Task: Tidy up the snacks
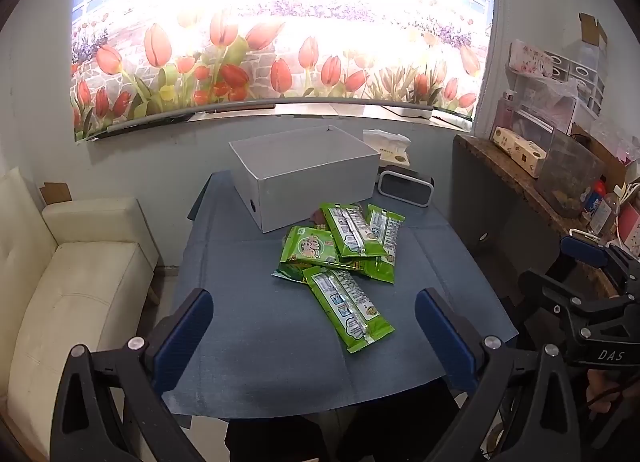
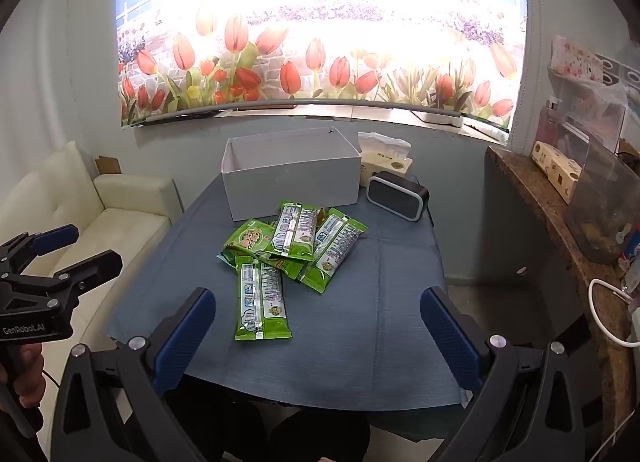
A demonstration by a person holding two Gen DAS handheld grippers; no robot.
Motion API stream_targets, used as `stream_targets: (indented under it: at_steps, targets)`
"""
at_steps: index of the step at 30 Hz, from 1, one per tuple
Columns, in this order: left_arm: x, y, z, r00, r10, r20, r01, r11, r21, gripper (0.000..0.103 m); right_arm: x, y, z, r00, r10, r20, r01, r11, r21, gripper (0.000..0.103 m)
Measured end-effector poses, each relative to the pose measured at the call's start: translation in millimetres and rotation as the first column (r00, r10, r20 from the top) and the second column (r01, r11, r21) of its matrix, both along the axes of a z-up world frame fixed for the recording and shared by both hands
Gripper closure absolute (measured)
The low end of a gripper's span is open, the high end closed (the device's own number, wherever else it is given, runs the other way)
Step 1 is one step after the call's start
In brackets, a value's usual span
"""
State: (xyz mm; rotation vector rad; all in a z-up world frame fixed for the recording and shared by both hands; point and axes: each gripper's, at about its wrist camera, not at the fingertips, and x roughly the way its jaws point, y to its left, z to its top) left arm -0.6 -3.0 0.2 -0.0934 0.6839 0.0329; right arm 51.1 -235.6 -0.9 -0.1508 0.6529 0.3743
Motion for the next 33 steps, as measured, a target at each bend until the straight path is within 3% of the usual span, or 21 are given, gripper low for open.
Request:
stream_targets:
  at_steps: [33]
  targets:
    - [0.9, -2.4, 3.1, 1.0, -0.003, -0.003, 0.003, 1.0, 0.014, 0.0, 0.0, -1.9, 1.3, 1.0, 0.002, 0.001, -0.002, 1.0, -0.002, 0.0]
